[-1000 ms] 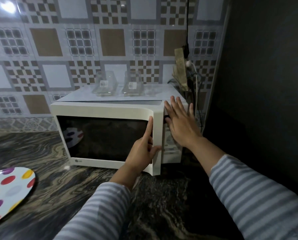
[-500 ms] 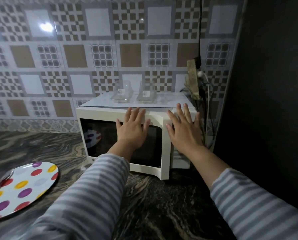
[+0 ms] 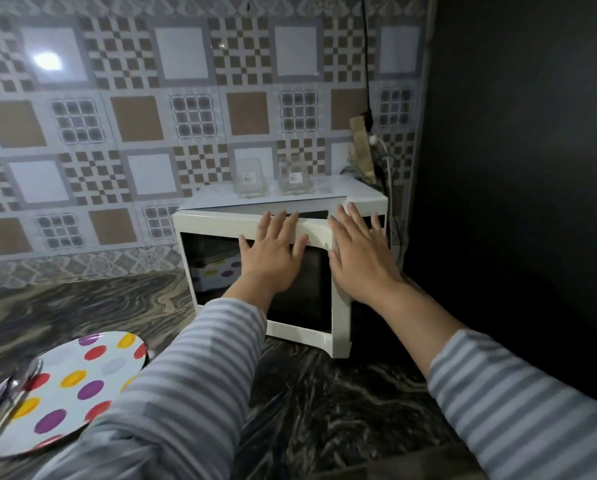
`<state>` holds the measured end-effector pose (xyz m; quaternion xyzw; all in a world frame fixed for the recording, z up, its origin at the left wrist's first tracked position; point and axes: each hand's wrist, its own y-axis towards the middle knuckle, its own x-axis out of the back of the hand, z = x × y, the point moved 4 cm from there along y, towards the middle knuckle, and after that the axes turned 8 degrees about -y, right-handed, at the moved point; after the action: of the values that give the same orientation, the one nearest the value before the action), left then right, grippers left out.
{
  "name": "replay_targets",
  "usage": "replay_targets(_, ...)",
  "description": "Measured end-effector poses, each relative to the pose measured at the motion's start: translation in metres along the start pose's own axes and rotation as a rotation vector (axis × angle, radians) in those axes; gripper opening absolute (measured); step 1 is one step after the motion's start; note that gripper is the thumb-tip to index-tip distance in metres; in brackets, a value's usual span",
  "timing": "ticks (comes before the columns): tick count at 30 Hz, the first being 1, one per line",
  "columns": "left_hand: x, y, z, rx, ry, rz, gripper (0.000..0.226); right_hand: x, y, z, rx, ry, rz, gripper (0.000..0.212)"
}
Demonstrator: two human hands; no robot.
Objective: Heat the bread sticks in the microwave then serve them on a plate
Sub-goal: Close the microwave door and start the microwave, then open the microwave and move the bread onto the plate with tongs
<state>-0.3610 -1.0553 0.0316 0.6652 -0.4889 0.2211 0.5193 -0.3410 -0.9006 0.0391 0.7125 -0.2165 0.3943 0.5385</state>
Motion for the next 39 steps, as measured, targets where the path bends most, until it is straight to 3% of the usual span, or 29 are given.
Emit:
replay_targets(8,0.052,-0.050,0.031,-0.192,0.029,0.095,0.056,0.045,-0.034,0.097,-0.036,-0.018,-0.068,0.053)
replay_targets(16,0.097,-0.107,0.060,-0.152,0.003,0.184,0.072,0.081,-0.060,0.166,-0.013,-0.032,-0.012,0.053)
replay_targets(23,0.129,-0.195,0.124,0.033,0.040,0.232,0.062,0.089,-0.099,0.249,0.186,0.009,-0.067,0.046)
replay_targets(31,0.141,-0.291,0.234,0.257,-0.004,0.261,0.053,0.039,-0.138,0.349,0.263,0.144,0.185,0.044)
replay_targets(39,0.146,-0.312,0.350,0.403,-0.139,0.167,0.051,-0.041,-0.118,0.415,0.203,0.264,0.383,0.045)
